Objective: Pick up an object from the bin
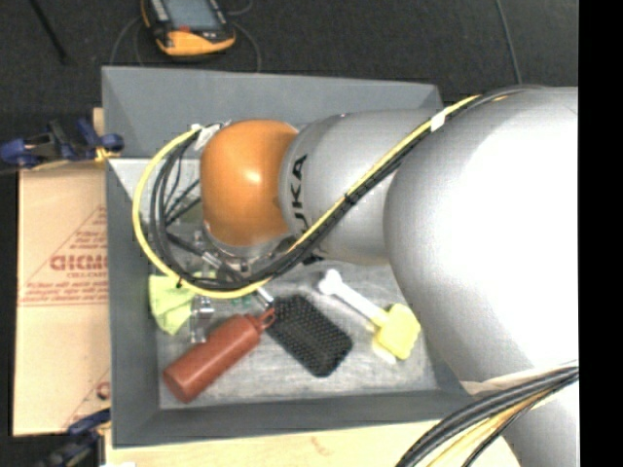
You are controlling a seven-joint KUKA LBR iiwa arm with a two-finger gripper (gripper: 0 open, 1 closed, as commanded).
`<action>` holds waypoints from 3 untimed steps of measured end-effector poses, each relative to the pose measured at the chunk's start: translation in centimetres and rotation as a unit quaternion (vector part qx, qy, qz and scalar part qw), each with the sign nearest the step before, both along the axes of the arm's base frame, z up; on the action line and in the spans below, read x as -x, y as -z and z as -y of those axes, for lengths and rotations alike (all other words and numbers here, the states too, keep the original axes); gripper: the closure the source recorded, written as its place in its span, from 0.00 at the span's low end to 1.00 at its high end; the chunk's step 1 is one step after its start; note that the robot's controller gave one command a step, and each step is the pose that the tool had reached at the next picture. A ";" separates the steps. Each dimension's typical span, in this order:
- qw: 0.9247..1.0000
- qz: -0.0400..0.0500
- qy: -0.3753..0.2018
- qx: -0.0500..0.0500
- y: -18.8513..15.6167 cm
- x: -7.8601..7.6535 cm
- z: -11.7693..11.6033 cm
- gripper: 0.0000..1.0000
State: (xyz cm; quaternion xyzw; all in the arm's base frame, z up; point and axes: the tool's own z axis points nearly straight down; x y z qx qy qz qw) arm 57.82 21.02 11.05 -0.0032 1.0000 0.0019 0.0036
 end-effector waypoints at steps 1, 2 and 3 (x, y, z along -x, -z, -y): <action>1.000 -0.001 0.016 0.000 3.9 -0.5 1.2 0.00; 0.998 -0.001 -0.059 0.001 3.8 -2.4 -1.2 1.00; 0.998 -0.001 -0.058 0.001 3.8 -2.4 -1.2 1.00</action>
Offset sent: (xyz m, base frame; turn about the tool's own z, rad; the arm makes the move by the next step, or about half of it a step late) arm 0.0219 0.0120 -0.0405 -0.1215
